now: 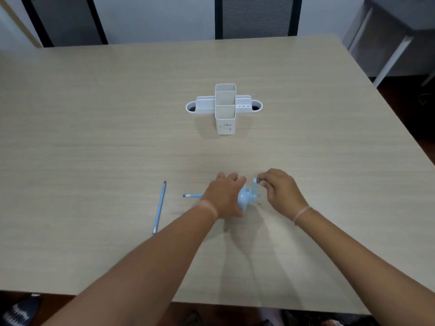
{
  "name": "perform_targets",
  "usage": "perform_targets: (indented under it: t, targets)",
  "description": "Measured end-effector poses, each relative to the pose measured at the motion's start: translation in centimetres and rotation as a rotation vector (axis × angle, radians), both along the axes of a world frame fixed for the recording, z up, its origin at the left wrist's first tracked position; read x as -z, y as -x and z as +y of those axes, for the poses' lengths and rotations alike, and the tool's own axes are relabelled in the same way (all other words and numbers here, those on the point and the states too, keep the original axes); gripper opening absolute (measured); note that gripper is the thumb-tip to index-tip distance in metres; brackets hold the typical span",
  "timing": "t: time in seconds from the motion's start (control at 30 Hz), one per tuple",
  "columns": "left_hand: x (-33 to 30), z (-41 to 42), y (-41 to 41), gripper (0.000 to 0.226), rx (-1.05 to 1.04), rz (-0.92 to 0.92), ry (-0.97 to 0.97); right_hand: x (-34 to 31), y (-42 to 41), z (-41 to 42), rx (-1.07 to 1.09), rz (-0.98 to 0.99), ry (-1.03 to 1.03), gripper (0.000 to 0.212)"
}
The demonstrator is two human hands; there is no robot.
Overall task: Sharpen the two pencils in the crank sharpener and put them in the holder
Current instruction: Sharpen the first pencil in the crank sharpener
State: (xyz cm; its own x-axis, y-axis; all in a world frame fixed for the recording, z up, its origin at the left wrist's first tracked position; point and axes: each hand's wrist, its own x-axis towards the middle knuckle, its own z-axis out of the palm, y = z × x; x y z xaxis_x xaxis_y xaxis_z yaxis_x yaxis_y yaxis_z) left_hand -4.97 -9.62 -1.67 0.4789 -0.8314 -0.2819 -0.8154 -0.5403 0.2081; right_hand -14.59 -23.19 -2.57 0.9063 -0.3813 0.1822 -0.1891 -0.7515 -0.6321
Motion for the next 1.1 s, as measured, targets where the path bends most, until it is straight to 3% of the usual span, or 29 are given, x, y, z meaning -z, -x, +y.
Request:
perform_targets:
  t: [0.2,0.4,0.57,0.77,0.9,1.1]
  targets:
    - [0.3,-0.2,-0.1,0.060,-0.001,-0.016,0.004,4.0,-0.8,0.1,-0.019,0.326,-0.018,0.033]
    - [0.1,-0.1,0.1,0.061,-0.007,-0.019,0.005,3.2,5.1,2.6,-0.134,0.165,-0.005,0.026]
    - [0.0,0.0,0.1,0.056,-0.006,-0.007,0.016,-0.1,2.5,1.0,-0.042,-0.010,0.055,0.021]
    - [0.1,-0.1,0.0,0.057,-0.001,-0.012,0.016,1.6,-2.0,-1.0,0.058,0.119,0.009,0.018]
    - [0.0,-0.1,0.1,0.057,-0.004,-0.008,0.024,3.6,-1.1,0.0,-0.002,0.309,0.032,0.018]
    - [0.0,-0.1,0.2,0.057,-0.008,0.006,0.030,4.3,4.6,2.4,-0.095,0.193,0.004,0.022]
